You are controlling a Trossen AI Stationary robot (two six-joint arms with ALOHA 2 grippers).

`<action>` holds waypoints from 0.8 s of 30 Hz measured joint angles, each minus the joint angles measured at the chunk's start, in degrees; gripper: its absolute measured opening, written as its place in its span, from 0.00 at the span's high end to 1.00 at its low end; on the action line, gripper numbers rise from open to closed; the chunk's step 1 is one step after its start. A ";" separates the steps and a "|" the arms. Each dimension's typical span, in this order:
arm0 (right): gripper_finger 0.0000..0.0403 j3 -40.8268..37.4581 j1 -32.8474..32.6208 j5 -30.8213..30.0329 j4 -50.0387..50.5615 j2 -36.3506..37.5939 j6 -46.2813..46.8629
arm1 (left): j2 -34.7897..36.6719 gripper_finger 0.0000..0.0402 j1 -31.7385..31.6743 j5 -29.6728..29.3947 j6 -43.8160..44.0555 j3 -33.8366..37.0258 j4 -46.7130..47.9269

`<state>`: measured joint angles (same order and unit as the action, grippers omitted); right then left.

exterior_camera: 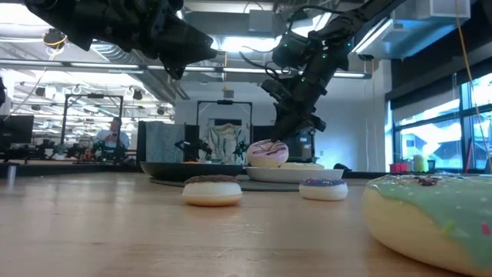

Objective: Pick & Place donuts
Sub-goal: Put the big purple donut on the white plate, then put the light blue donut on the white plate

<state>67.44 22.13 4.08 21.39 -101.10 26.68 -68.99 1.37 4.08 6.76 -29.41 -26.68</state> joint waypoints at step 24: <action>0.72 -0.16 -0.26 1.06 2.56 9.17 -8.75 | 0.00 0.71 -0.01 -0.01 0.00 0.09 1.28</action>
<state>67.28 21.87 5.13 23.94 -91.93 17.93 -68.99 1.36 4.07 6.76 -29.32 -25.40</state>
